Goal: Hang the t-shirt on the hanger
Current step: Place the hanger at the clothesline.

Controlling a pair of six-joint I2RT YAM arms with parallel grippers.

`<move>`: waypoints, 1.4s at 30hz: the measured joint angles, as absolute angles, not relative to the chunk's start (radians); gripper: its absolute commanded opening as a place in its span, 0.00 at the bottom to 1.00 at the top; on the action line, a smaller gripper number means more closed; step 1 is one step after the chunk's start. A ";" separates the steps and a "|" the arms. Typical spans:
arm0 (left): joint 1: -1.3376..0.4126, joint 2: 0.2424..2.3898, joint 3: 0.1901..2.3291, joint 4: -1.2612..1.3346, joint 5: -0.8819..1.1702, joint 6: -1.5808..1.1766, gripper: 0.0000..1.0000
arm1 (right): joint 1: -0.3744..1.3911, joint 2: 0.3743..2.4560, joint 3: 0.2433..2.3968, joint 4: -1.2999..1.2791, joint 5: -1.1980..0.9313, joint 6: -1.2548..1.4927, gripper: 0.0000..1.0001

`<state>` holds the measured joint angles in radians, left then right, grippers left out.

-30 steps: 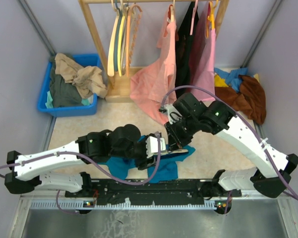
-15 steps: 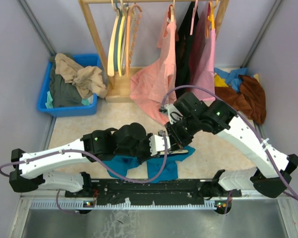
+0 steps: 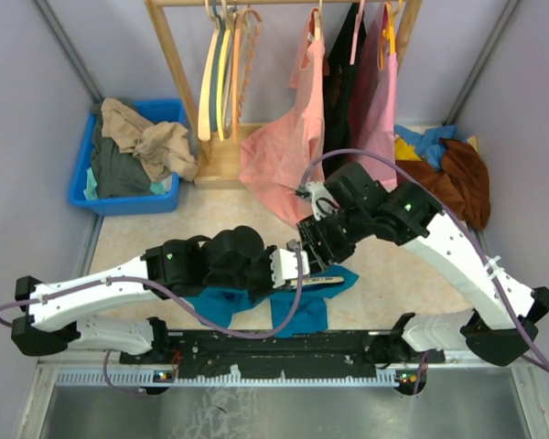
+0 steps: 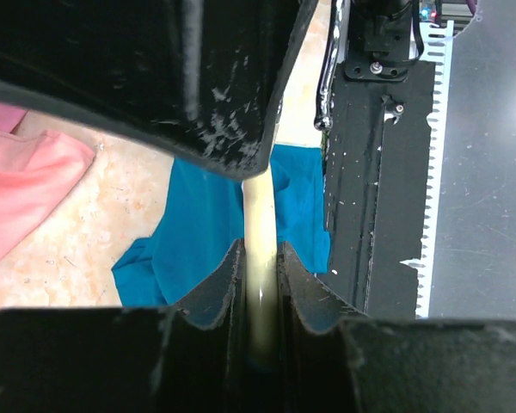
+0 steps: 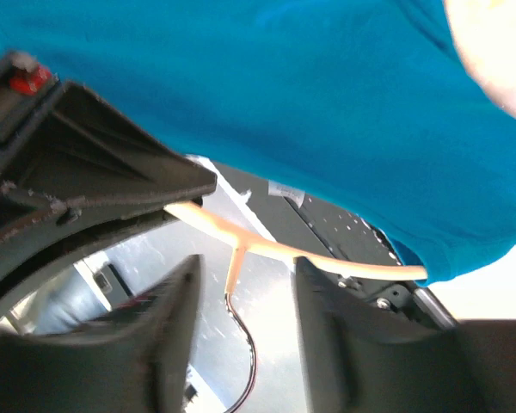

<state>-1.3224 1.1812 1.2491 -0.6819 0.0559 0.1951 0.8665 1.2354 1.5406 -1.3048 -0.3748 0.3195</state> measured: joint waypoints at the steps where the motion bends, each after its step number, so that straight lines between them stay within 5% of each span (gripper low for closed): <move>1: -1.322 1.175 1.249 -0.685 0.057 0.195 0.00 | 0.857 1.235 1.549 -1.299 -0.371 0.324 0.67; 4: -1.322 1.143 1.249 -0.691 0.063 0.189 0.00 | 0.790 1.229 1.584 -1.284 -0.362 0.325 0.78; 13: -1.322 1.032 1.251 -0.691 0.010 0.154 0.00 | 0.592 1.169 1.687 -1.288 -0.211 0.318 0.83; 27: -1.322 0.997 1.477 -0.557 -0.247 0.104 0.00 | 0.591 0.934 1.797 -1.151 -0.050 0.396 0.82; 42: -1.322 1.052 1.669 -0.442 -0.248 0.126 0.00 | 0.591 0.938 1.715 -0.870 -0.108 0.455 0.73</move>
